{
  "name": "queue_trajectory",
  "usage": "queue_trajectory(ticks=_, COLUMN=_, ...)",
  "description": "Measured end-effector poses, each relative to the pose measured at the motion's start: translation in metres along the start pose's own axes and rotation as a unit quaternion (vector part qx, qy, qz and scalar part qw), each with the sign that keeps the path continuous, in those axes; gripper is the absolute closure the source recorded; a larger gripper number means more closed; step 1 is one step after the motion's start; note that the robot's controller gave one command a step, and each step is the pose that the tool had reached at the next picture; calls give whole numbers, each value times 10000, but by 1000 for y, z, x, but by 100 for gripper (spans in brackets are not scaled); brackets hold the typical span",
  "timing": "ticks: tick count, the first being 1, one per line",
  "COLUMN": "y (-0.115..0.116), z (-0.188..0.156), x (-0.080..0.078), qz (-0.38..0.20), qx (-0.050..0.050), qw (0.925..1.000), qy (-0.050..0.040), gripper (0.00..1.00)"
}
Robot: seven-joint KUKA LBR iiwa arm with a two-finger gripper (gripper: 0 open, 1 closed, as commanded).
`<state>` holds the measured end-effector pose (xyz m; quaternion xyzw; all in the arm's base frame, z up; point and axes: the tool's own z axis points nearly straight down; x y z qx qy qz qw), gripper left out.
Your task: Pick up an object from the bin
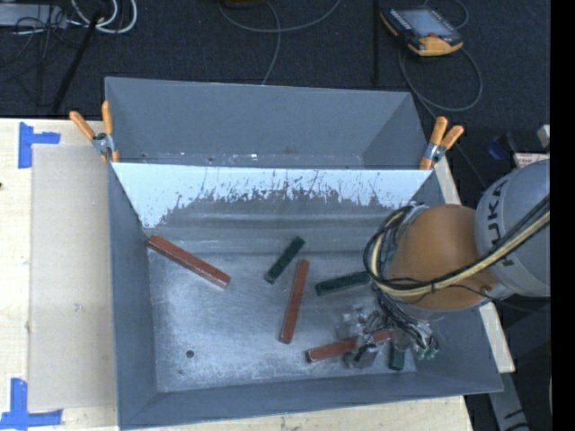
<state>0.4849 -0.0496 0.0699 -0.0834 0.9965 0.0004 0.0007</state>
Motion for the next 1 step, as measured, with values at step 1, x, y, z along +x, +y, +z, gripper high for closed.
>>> queue_trajectory(ticks=1, y=-30, z=-175, x=-37, qz=69, qx=19, qw=10000, qy=-43, gripper=100)
